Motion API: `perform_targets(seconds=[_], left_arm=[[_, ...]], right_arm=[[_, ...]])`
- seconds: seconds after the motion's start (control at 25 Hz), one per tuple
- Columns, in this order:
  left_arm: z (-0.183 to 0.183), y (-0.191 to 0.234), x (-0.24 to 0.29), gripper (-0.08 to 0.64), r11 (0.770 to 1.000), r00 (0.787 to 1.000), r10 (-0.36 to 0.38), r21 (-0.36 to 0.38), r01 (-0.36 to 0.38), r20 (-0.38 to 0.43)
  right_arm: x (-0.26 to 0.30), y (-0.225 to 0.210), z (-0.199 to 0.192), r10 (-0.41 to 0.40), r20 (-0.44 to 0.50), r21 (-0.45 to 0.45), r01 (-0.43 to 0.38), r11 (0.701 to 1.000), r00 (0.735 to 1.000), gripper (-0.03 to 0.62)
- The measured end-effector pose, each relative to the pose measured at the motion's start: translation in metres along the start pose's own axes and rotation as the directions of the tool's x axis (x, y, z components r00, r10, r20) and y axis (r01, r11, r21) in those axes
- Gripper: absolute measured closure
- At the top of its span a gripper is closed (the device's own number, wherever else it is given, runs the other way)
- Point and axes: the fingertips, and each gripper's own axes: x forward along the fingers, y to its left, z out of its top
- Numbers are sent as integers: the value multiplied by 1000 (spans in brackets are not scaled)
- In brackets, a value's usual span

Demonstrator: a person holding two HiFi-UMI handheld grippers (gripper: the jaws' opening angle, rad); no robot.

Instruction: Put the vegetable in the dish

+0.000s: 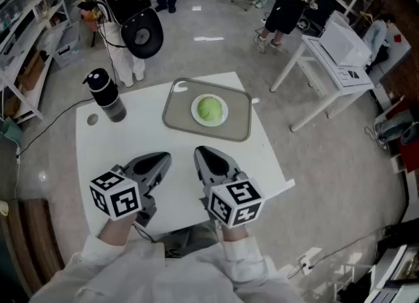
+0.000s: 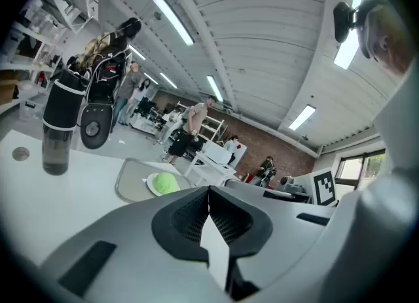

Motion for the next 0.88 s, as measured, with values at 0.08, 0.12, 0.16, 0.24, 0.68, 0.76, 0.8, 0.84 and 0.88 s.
perform_targets(seconds=[0.08,0.12,0.16,0.24,0.68,0.76,0.8,0.84,0.88], left_arm=[[-4,-8,-10,551,1000,1000,-9,8,9,8],[-6,-12,-14,551,1000,1000,-13,13,13,11],[-7,-15,-18,551,1000,1000,-16,21,16,12],[-11,-18,-24,551,999,1000,-15,43,15,5],[-34,-19,-40,552,995,999,52,86,-51,-14],[-35,-20,-38,552,996,998,57,74,-57,-5],[-35,-21,-37,552,996,998,57,67,-57,2],[-35,-22,-35,552,997,998,56,59,-56,9],[-35,-24,-34,552,997,998,55,49,-56,15]], right_arm=[[-7,14,-2,10,2,-11,-10,1000,1000,561],[-10,20,-2,14,5,-15,-14,1000,1000,561],[-12,26,-3,18,5,-17,-18,1000,1000,561],[-15,36,-4,22,-2,-22,-22,1000,1000,561],[-15,59,-18,96,-29,-12,-96,995,995,561],[-15,58,-19,112,-41,-15,-113,994,993,561],[-15,57,-19,119,-47,-17,-120,993,992,561],[-16,57,-19,127,-52,-19,-128,992,991,561],[-17,58,-19,137,-53,-18,-138,990,989,561]])
